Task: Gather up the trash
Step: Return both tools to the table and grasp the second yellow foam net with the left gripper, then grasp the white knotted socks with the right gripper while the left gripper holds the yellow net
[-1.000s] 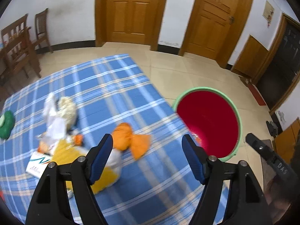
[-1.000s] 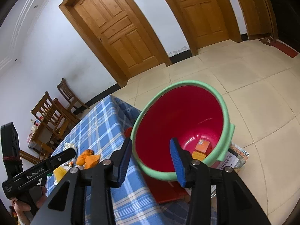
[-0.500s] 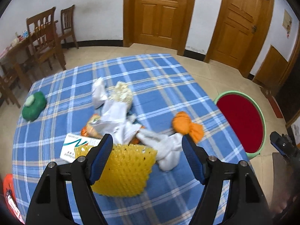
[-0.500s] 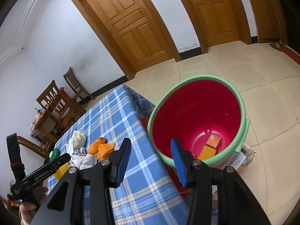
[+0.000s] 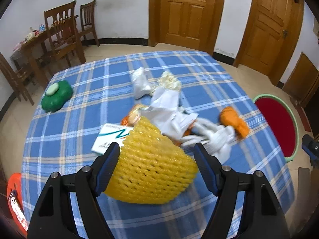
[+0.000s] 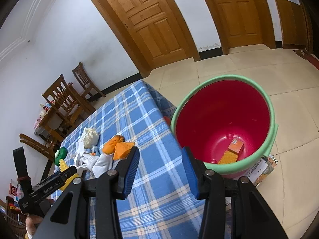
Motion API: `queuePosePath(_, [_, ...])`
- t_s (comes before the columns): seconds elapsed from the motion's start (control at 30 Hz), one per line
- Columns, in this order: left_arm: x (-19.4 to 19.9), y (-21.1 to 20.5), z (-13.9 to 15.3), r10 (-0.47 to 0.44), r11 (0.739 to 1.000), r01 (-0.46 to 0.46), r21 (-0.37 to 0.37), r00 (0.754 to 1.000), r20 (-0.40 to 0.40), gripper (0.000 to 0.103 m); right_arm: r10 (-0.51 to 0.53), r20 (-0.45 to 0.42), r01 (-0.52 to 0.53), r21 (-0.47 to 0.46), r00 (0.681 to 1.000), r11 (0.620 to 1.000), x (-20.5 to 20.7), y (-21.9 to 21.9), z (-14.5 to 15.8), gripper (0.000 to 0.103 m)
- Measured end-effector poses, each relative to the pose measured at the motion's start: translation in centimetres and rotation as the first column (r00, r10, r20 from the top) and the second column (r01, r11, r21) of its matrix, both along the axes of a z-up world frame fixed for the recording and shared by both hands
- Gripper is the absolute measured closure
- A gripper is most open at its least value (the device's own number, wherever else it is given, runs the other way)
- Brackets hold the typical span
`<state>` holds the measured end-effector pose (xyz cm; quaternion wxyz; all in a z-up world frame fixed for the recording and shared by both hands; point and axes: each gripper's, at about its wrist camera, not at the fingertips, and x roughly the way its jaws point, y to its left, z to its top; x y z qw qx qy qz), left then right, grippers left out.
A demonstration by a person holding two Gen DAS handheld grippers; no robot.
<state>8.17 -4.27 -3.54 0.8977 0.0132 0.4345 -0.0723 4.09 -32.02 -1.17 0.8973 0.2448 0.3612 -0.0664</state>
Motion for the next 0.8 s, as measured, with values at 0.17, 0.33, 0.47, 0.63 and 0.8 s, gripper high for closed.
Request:
queuePosePath(0.17, [-0.1, 1.6, -0.8, 0.039, 0.999, -0.040, -0.011, 0.999, -0.022, 0.027, 0.025, -0.012, -0.025, 0.005, 1.000, 1.000, 0.5, 0.9, -0.4, 0.055])
queuePosePath(0.33, [-0.3, 3.1, -1.4, 0.064, 0.997, -0.066, -0.043, 0.997, -0.043, 0.036, 0.047, -0.020, -0.047, 0.006, 0.999, 0.999, 0.8, 1.7, -0.6, 0.055])
queuePosePath(0.47, [-0.6, 4.2, -1.5, 0.067, 0.994, -0.072, -0.088, 0.996, -0.057, 0.049, 0.060, -0.026, -0.060, 0.009, 0.998, 0.998, 1.1, 2.3, -0.9, 0.055])
queuePosePath(0.63, [-1.2, 5.2, -1.2, 0.063, 0.986, -0.071, -0.152, 0.996, -0.057, 0.062, 0.087, -0.037, -0.086, 0.011, 0.996, 0.996, 1.5, 3.3, -1.1, 0.055])
queuePosePath(0.8, [-1.9, 6.2, -0.3, 0.061, 0.976, -0.068, -0.206, 0.997, -0.041, 0.064, 0.117, -0.049, -0.117, 0.012, 0.992, 0.993, 2.0, 4.5, -1.5, 0.055])
